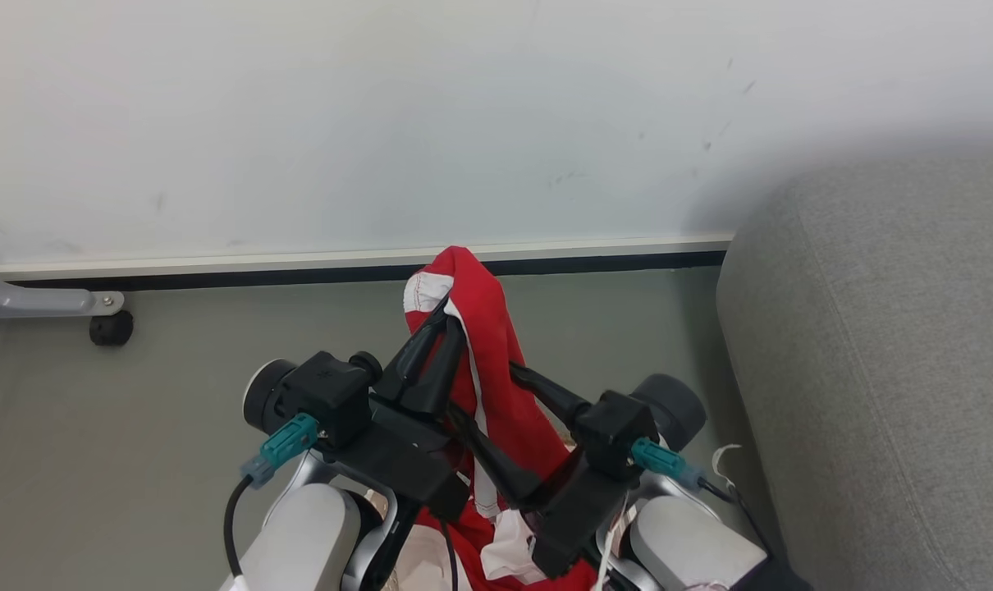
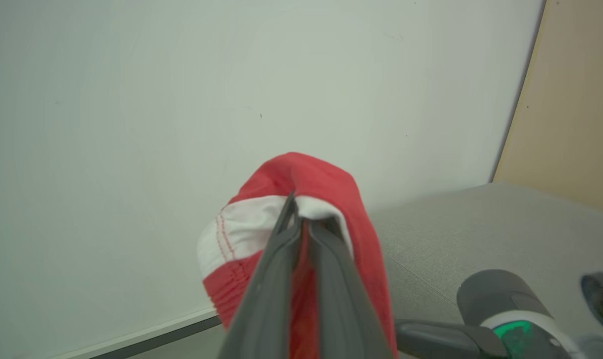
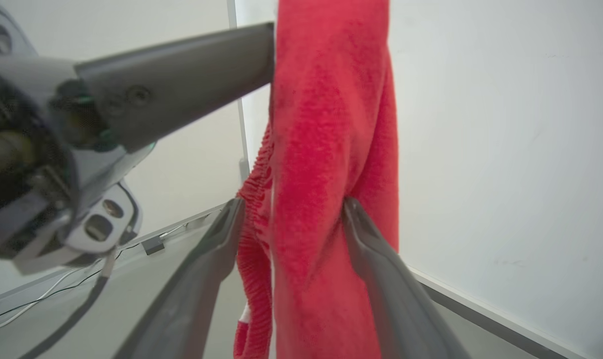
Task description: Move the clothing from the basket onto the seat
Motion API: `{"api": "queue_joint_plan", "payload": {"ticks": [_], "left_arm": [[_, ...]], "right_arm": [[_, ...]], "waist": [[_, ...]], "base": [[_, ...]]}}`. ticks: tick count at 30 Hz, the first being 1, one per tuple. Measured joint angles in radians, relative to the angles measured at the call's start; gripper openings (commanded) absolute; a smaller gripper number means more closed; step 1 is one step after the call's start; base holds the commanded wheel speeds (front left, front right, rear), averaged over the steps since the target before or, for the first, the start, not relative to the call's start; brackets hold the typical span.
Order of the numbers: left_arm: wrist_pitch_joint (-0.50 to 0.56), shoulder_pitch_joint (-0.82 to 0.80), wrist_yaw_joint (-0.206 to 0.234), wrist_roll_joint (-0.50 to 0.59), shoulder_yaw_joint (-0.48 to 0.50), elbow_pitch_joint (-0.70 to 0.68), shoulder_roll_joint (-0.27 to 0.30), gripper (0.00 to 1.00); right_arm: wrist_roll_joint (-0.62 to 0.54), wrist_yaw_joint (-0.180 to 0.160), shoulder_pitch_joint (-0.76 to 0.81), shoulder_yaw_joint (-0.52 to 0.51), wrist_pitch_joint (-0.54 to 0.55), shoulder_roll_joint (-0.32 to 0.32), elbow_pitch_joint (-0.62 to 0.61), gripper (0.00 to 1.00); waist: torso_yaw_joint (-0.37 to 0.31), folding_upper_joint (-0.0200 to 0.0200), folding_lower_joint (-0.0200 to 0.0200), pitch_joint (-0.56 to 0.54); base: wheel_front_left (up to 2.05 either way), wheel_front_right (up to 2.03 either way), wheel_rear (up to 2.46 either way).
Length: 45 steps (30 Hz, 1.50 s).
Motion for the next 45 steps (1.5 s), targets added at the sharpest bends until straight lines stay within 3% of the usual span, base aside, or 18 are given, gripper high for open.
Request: {"api": "queue_joint_plan", "payload": {"ticks": [1, 2, 18, 19, 23, 35, 45], "left_arm": [[0.0, 0.0, 0.0, 0.0, -0.001, -0.001, 0.0, 0.0], [0.002, 0.0, 0.0, 0.0, -0.003, -0.003, 0.0, 0.0], [0.01, 0.0, 0.0, -0.006, -0.001, -0.022, 0.001, 0.0], [0.01, 0.0, 0.0, -0.006, -0.001, -0.023, 0.002, 0.06], [0.01, 0.002, 0.0, -0.006, -0.001, -0.033, 0.007, 1.0], [0.036, 0.079, -0.002, 0.005, -0.047, -0.066, 0.042, 1.0], [0.072, 0.137, -0.018, 0.026, -0.119, -0.078, 0.067, 1.0]], "right_arm": [[0.011, -0.007, -0.012, 0.008, 0.0, 0.0, 0.01, 0.14], [0.027, -0.01, -0.023, 0.015, 0.0, 0.0, 0.016, 0.0], [0.174, -0.063, -0.115, 0.091, -0.028, 0.0, 0.1, 0.0], [0.179, -0.069, -0.119, 0.089, -0.034, 0.0, 0.105, 0.0], [0.21, -0.07, -0.133, 0.055, -0.046, 0.0, 0.122, 0.0], [0.234, -0.07, -0.158, -0.063, -0.07, -0.014, 0.173, 0.0], [0.234, -0.07, -0.162, -0.09, -0.071, -0.049, 0.198, 0.0]], "waist": [[0.002, 0.0, 0.0, 0.001], [0.004, 0.0, 0.0, 0.002], [0.014, 0.0, 0.0, 0.012], [0.013, 0.0, 0.0, 0.011], [0.009, 0.0, 0.0, 0.01], [-0.014, 0.0, 0.0, 0.006], [-0.042, 0.0, 0.0, 0.017]], "base": [[0.0, 0.0, 0.0], [0.0, 0.0, 0.0], [0.0, 0.0, 0.0], [0.0, 0.0, 0.0], [0.0, 0.0, 0.0], [0.0, 0.0, 0.0], [0.0, 0.0, 0.0]]}}
